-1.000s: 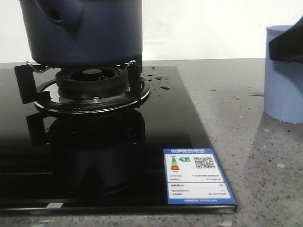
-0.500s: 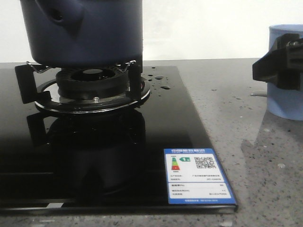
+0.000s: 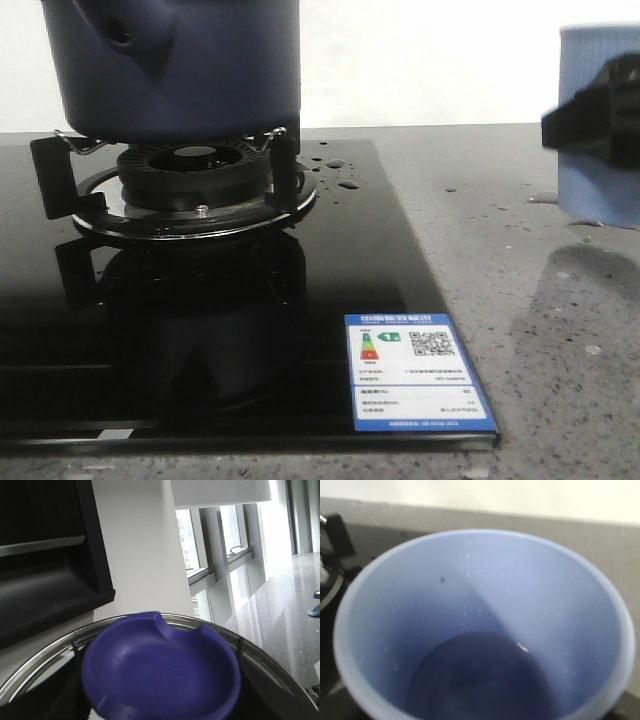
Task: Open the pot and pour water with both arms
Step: 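Grasp the light blue cup with the right gripper and lift it, then carry the cup over the open pot and tilt it to pour water, then set the cup back on the counter and open the right gripper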
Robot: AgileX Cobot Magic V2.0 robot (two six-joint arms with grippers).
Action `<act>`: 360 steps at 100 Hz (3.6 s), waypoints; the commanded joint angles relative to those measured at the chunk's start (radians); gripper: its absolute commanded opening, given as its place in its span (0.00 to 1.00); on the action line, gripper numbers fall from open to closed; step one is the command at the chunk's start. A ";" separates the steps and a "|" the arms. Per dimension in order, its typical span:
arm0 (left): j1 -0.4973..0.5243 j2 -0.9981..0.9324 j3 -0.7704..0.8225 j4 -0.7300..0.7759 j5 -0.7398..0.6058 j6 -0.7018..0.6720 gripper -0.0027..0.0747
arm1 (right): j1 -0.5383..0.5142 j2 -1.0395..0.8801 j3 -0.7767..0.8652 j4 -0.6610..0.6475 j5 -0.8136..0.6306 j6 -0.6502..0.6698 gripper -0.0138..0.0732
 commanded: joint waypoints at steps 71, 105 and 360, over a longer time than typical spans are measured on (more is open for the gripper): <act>0.005 -0.234 -0.034 0.159 -0.175 -0.271 0.35 | 0.097 0.237 -0.944 -0.519 0.511 -0.002 0.42; 0.005 -0.236 -0.034 0.174 -0.175 -0.293 0.35 | 0.204 0.399 -1.039 -0.909 0.495 -0.002 0.42; 0.005 -0.236 -0.034 0.192 -0.114 -0.297 0.35 | 0.079 0.387 -1.214 -1.231 0.958 0.787 0.42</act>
